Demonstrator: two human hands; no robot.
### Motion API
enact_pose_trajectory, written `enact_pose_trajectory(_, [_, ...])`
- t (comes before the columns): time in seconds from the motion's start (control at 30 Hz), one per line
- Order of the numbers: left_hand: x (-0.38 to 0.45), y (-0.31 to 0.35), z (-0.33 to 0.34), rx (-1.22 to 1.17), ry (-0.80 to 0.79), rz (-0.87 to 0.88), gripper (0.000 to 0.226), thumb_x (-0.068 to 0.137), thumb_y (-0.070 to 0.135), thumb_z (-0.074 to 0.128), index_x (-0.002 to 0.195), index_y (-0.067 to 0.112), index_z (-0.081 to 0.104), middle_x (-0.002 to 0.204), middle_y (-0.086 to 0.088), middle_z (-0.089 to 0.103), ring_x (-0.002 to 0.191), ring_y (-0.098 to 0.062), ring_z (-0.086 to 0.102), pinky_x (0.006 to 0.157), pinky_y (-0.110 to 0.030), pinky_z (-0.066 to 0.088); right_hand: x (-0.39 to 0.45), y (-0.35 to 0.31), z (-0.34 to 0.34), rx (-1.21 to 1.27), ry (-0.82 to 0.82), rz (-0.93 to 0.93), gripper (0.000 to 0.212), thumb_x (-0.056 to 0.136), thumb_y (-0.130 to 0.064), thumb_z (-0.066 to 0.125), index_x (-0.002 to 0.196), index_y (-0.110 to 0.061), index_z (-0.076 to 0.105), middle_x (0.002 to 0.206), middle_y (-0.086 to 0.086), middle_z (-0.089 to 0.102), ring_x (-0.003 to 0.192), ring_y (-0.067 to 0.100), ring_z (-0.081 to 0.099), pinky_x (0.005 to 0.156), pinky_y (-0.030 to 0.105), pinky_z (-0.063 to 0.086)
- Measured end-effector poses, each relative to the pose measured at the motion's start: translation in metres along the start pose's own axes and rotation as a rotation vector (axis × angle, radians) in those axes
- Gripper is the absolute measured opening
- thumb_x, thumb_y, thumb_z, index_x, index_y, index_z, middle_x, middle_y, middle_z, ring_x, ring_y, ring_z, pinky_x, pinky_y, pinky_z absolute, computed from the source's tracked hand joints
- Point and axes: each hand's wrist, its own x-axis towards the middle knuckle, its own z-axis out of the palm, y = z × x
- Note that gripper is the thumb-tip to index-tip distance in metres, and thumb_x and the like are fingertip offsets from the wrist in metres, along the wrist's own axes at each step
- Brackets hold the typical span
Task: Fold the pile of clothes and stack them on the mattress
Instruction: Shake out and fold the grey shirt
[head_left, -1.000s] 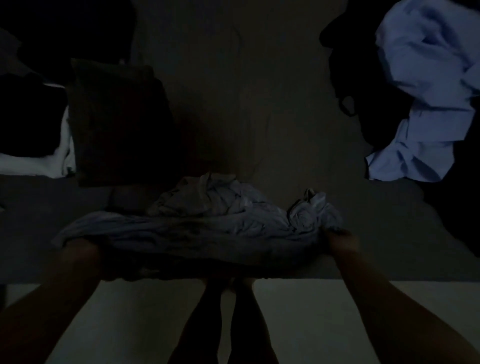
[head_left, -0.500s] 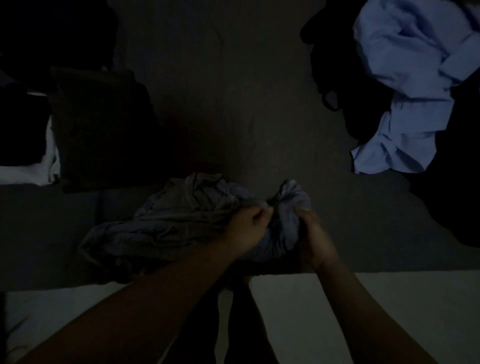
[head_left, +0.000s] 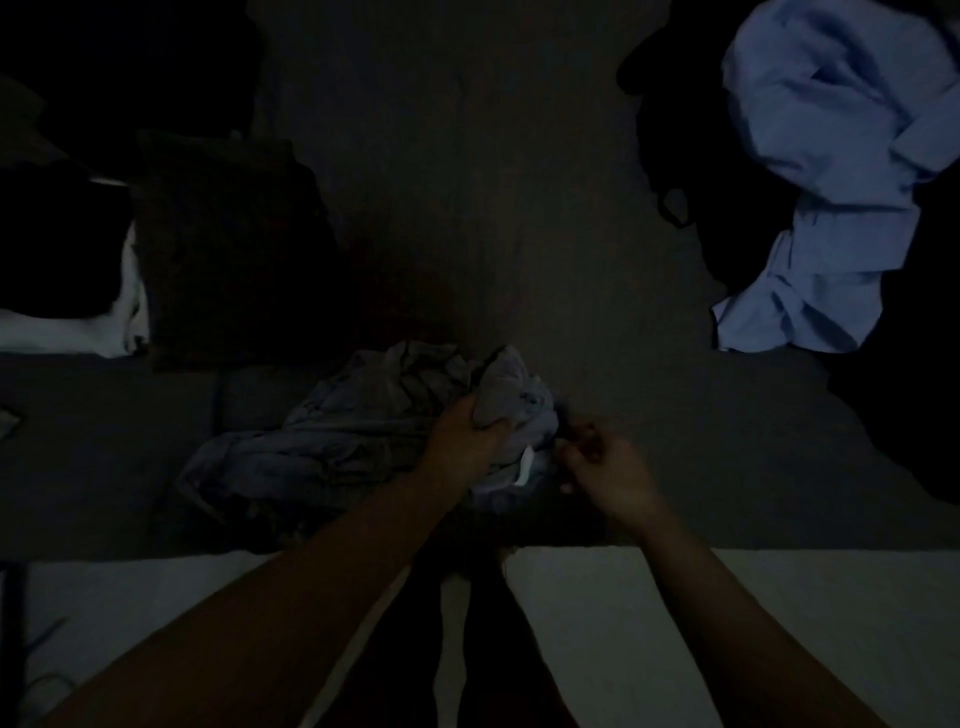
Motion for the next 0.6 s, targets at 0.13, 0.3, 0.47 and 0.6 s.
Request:
enact_pose_trajectory(0.13, [-0.023, 0.026, -0.014, 0.405, -0.223, 0.228, 0.024, 0.088, 0.005, 0.061, 0.110, -0.003, 0.061, 0.107, -0.010, 0.061, 0.098, -0.018, 0.055, 0.080, -0.018, 0.038, 0.010, -0.042, 0.001, -0.206, 0.000, -0.452, 0.065, 0.079, -0.020, 0.066, 0.139, -0.011, 0.043, 0.136, 0.000, 0.046, 0.121, 0.004, 0.040, 0.104, 0.010, 0.029])
enact_pose_trajectory(0.3, [-0.049, 0.081, -0.052, 0.746, 0.158, 0.438, 0.061, 0.073, 0.040, 0.048, 0.126, 0.013, 0.056, 0.122, -0.012, 0.059, 0.113, -0.027, 0.056, 0.091, -0.028, 0.041, -0.005, -0.122, -0.021, -0.294, -0.042, -0.515, 0.036, 0.071, -0.018, 0.052, 0.099, -0.004, 0.069, 0.096, 0.014, 0.070, 0.089, 0.016, 0.062, 0.067, 0.022, 0.040])
enact_pose_trajectory(0.47, [-0.068, 0.110, -0.097, 0.977, 0.500, 0.473, 0.039, 0.079, 0.013, 0.060, 0.119, 0.015, 0.057, 0.118, -0.012, 0.051, 0.104, -0.033, 0.057, 0.074, -0.037, 0.046, -0.031, -0.178, -0.095, -0.126, 0.347, -0.584, 0.035, 0.077, -0.009, 0.049, 0.109, -0.005, 0.065, 0.101, 0.011, 0.068, 0.092, 0.021, 0.062, 0.077, 0.024, 0.043])
enact_pose_trajectory(0.6, [-0.076, 0.125, -0.109, 0.857, 0.539, 0.242, 0.040, 0.086, 0.021, 0.054, 0.126, 0.016, 0.050, 0.124, -0.013, 0.045, 0.112, -0.034, 0.051, 0.083, -0.038, 0.042, -0.039, -0.196, -0.144, -0.276, 0.504, -0.473, 0.044, 0.087, -0.003, 0.046, 0.130, -0.006, 0.051, 0.123, 0.015, 0.059, 0.112, 0.030, 0.056, 0.091, 0.032, 0.042])
